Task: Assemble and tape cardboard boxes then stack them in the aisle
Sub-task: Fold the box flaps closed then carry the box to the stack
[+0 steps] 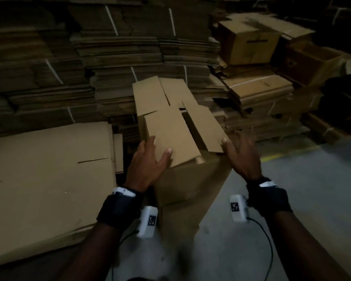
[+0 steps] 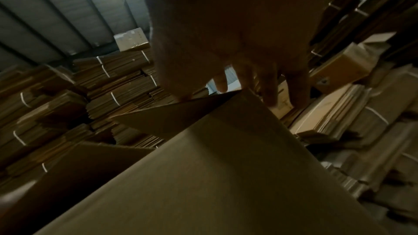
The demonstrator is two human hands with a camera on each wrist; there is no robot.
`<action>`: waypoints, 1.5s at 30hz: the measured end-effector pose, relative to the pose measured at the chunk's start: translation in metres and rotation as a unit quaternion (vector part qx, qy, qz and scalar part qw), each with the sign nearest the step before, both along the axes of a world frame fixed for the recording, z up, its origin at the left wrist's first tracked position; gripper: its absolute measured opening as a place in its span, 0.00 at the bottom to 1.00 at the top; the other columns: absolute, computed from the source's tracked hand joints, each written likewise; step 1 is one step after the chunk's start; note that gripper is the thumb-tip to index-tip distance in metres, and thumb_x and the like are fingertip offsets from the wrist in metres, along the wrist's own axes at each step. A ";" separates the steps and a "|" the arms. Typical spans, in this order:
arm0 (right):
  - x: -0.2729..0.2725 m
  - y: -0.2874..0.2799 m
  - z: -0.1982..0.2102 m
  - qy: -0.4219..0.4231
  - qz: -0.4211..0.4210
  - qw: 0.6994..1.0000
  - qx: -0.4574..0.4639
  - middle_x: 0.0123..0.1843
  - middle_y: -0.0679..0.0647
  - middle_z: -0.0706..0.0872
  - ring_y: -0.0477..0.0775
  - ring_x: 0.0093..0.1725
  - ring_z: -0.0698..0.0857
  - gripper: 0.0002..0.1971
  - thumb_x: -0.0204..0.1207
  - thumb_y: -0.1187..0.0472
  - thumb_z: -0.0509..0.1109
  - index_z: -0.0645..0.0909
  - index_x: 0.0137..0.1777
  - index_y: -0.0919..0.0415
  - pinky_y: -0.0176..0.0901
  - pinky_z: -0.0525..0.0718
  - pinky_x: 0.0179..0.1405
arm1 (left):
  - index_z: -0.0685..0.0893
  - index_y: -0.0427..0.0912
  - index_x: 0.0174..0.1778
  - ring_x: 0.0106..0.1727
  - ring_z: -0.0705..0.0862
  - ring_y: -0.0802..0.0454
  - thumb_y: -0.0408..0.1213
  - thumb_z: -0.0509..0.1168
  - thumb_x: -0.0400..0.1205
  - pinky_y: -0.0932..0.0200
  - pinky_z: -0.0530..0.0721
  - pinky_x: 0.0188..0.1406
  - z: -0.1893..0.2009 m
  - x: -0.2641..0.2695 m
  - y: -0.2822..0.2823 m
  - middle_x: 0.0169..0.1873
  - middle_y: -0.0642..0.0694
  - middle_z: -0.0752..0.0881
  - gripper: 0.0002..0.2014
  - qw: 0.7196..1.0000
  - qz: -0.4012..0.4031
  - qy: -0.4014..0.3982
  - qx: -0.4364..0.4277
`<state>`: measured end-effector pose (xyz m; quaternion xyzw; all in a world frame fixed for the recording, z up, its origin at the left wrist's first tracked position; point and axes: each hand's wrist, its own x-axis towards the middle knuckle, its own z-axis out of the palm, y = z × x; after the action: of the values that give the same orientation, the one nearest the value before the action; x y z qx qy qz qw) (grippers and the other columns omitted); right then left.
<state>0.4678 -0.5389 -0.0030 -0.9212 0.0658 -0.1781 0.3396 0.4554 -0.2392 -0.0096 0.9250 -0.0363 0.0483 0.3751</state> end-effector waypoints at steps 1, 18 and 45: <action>0.009 -0.005 0.001 0.032 0.037 0.999 0.023 0.73 0.59 0.82 0.61 0.70 0.82 0.31 0.82 0.36 0.67 0.75 0.77 0.56 0.56 0.81 0.66 | 0.55 0.54 0.87 0.83 0.67 0.40 0.77 0.53 0.79 0.41 0.70 0.80 -0.005 0.006 -0.002 0.86 0.41 0.61 0.45 0.999 0.006 0.041 0.001; -0.059 -0.054 0.009 0.171 0.274 0.880 0.349 0.68 0.39 0.84 0.42 0.66 0.84 0.33 0.77 0.49 0.78 0.68 0.80 0.42 0.45 0.86 0.62 | 0.42 0.63 0.88 0.76 0.69 0.59 0.71 0.63 0.79 0.58 0.68 0.74 0.044 -0.165 -0.071 0.77 0.61 0.67 0.49 0.963 0.165 0.120 -0.175; -0.320 0.205 -0.031 0.372 0.547 0.725 0.192 0.77 0.32 0.64 0.37 0.75 0.64 0.47 0.77 0.47 0.77 0.51 0.89 0.38 0.42 0.67 0.72 | 0.41 0.76 0.84 0.69 0.77 0.60 0.69 0.64 0.78 0.61 0.78 0.63 -0.009 -0.575 0.042 0.75 0.67 0.68 0.45 0.811 0.531 0.133 -0.208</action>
<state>0.1475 -0.3336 -0.0338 -0.7053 -0.2954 0.4116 0.4958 -0.1196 -0.1975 -0.0187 0.6975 0.5217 0.1228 0.4757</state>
